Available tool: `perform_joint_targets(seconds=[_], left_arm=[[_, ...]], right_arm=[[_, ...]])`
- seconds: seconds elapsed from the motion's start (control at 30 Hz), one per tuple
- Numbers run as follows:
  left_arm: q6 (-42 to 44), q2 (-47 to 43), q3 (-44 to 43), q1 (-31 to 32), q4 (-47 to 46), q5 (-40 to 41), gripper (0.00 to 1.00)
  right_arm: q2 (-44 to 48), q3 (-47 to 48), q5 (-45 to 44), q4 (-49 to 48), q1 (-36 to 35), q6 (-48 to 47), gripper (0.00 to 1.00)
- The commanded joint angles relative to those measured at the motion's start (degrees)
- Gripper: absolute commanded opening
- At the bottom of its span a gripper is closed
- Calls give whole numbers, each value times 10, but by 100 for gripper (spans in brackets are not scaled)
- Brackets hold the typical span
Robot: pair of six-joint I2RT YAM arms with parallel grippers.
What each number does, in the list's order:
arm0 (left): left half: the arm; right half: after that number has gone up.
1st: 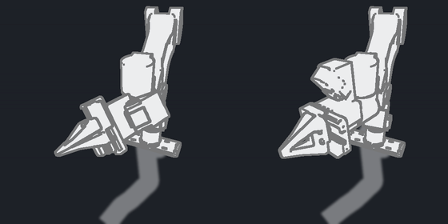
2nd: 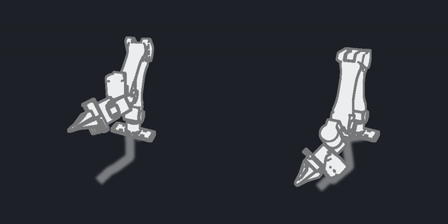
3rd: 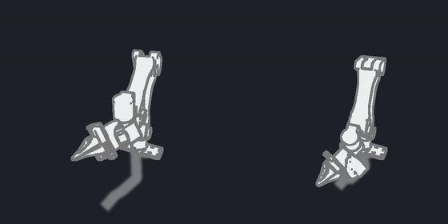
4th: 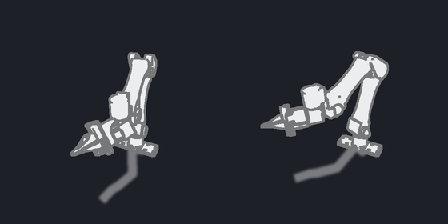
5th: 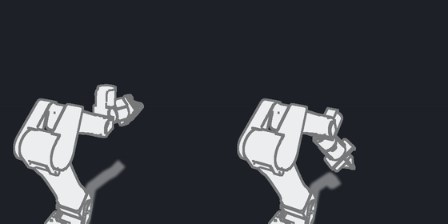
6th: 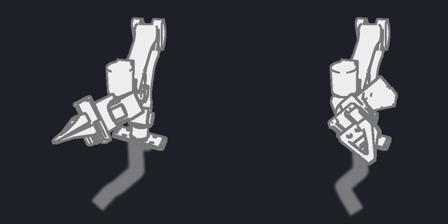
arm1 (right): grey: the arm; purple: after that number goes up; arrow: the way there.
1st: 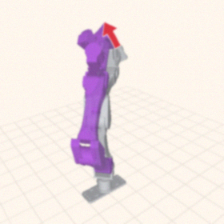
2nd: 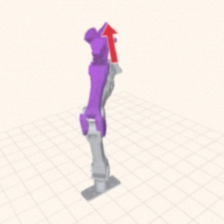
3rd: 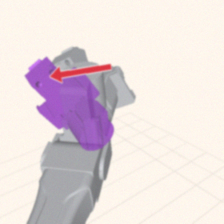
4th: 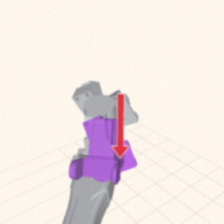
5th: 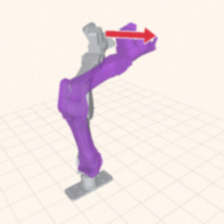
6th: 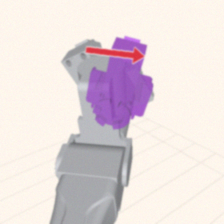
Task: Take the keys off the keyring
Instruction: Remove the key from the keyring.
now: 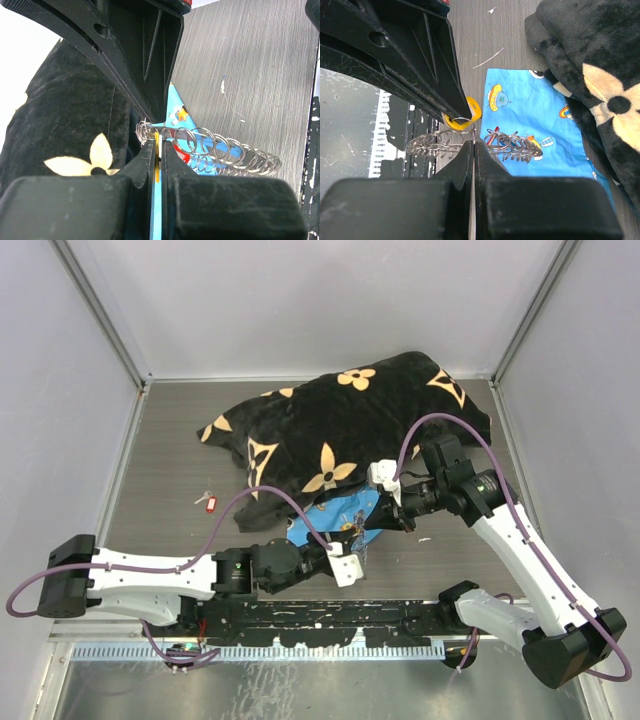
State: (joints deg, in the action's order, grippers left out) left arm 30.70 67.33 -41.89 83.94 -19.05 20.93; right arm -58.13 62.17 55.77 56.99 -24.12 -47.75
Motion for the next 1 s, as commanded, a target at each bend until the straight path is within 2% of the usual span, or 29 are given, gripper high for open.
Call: perform_joint_targets(seconds=[0.0,0.97], left_arm=[[-11,-25,-16,4,-5,-15,0],[-55,-37,32,4,-21,0,0]], right_arm=[[10,18,-4,-58,0,36,1],[49,0,26,-138,17,112,1]])
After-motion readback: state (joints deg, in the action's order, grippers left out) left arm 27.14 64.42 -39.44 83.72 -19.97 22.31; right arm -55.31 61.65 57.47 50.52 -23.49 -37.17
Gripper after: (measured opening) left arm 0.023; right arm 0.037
